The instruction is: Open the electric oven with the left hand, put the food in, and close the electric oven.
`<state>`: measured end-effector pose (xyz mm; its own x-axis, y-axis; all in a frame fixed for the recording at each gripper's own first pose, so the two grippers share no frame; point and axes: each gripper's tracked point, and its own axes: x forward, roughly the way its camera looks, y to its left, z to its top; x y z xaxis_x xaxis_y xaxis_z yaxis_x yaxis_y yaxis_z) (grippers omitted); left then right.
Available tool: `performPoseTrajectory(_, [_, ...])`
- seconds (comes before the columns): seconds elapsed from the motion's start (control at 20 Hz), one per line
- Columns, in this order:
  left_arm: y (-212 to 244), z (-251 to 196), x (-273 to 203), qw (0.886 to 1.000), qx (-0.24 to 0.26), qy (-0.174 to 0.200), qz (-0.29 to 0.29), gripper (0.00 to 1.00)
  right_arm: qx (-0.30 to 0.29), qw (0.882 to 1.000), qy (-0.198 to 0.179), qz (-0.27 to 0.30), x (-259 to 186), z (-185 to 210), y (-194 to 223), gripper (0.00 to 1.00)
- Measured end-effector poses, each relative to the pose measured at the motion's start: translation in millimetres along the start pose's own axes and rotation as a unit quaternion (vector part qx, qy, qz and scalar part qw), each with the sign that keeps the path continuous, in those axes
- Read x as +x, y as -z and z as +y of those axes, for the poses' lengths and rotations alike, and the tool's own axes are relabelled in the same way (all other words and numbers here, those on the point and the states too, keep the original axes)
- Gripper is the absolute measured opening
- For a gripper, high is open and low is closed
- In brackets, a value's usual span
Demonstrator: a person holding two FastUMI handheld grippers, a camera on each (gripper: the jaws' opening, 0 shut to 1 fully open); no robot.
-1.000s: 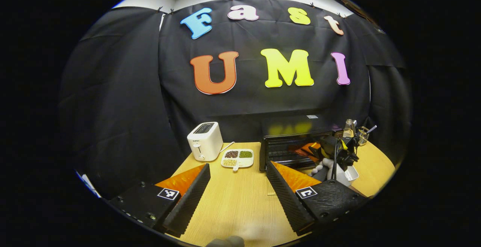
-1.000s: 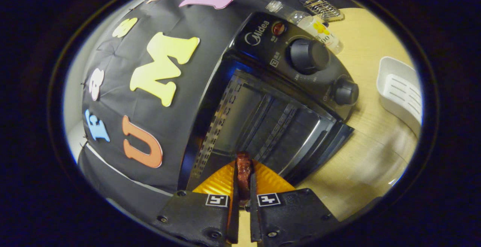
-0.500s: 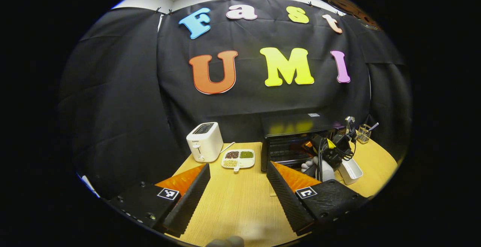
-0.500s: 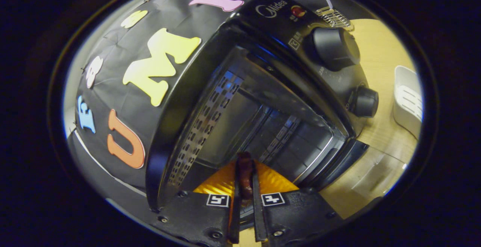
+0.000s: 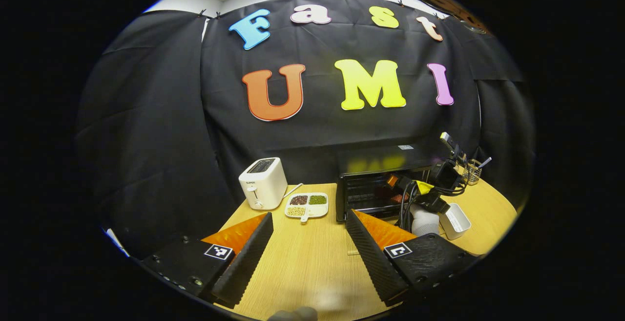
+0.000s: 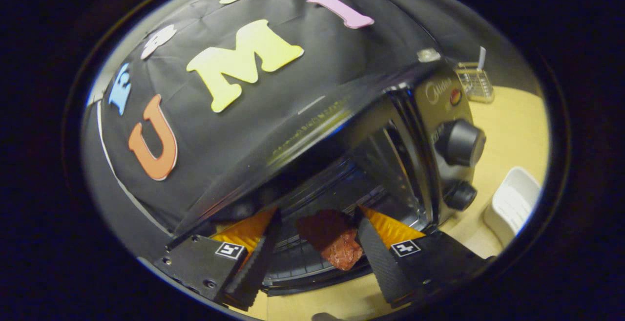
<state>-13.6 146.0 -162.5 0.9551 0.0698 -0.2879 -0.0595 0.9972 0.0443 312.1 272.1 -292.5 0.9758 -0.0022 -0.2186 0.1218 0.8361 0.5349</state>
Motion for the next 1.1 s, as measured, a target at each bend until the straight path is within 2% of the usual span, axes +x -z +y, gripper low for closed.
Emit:
performPoseTrajectory(0.1, [-1, -3, -1, 1.0, -0.002, 0.003, -0.002, 0.97, -0.031, 1.0, -0.001, 0.0, -5, -2, -4, 1.0])
performPoseTrajectory(0.25, [-3, -7, -2, 1.0, -0.001, 0.005, -0.005, 0.97, -0.058, 0.998, -0.005, 0.007, -17, -4, -9, 1.0])
performPoseTrajectory(0.5, [-9, -17, -8, 1.0, -0.003, 0.012, -0.011, 0.97, -0.116, 0.992, -0.029, 0.035, -65, 0, -21, 1.0])
performPoseTrajectory(0.75, [-21, -23, -24, 1.0, -0.003, 0.016, -0.023, 0.97, -0.169, 0.983, -0.07, 0.024, -135, 4, -74, 1.0])
performPoseTrajectory(1.0, [-20, -45, -35, 0.999, -0.012, 0.032, -0.029, 0.96, -0.211, 0.974, -0.077, 0.007, -218, -18, -140, 1.0])
performPoseTrajectory(1.05, [-18, -51, -37, 0.999, -0.013, 0.033, -0.029, 0.97, -0.218, 0.973, -0.078, 0.004, -234, -26, -153, 0.96])
performPoseTrajectory(1.1, [-18, -59, -38, 0.999, -0.015, 0.035, -0.029, 0.97, -0.225, 0.971, -0.078, 0.002, -250, -34, -165, 0.96])
